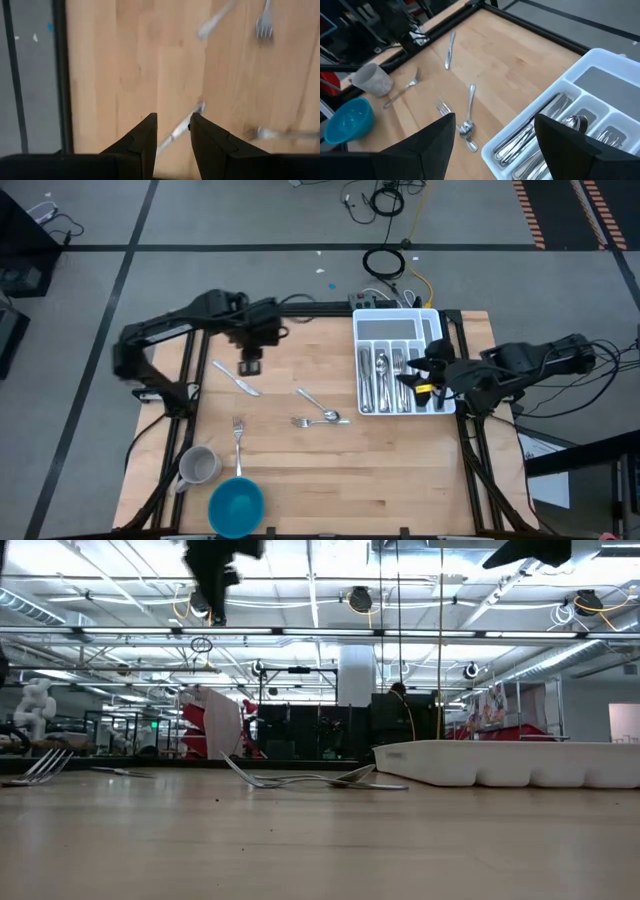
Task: Sort silverware
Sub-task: Put the table knife into the silverware tray
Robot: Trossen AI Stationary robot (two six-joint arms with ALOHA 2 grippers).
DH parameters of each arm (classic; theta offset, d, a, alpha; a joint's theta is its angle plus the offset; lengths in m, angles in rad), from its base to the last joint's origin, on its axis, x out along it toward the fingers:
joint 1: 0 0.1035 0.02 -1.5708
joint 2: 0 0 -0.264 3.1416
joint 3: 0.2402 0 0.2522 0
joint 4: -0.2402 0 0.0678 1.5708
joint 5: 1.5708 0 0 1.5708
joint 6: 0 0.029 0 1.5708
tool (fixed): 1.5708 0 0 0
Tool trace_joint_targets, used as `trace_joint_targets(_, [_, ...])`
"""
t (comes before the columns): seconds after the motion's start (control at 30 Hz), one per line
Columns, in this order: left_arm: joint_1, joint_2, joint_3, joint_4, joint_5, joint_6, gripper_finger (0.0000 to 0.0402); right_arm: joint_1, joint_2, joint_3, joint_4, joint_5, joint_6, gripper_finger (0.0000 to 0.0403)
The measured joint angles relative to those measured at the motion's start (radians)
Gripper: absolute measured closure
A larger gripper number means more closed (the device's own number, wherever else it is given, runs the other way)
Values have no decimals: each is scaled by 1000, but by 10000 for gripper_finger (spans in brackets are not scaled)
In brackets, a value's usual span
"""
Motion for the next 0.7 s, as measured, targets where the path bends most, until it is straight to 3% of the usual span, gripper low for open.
trace_joint_targets(0.2, [35, -231, -406, 195, -10, 5, 281, 0, 49, 0, 1, -2, -42, 140])
trace_joint_targets(0.3, [61, -298, -552, 242, -38, -44, 281, -6, 81, 0, 7, -1, -72, 140])
trace_joint_targets(0.57, [114, -325, -816, 273, -72, -107, 281, -37, 158, 0, 141, 8, -147, 140])
trace_joint_targets(0.7, [134, -325, -915, 335, -223, -256, 283, -62, 200, 0, 203, 8, -143, 140])
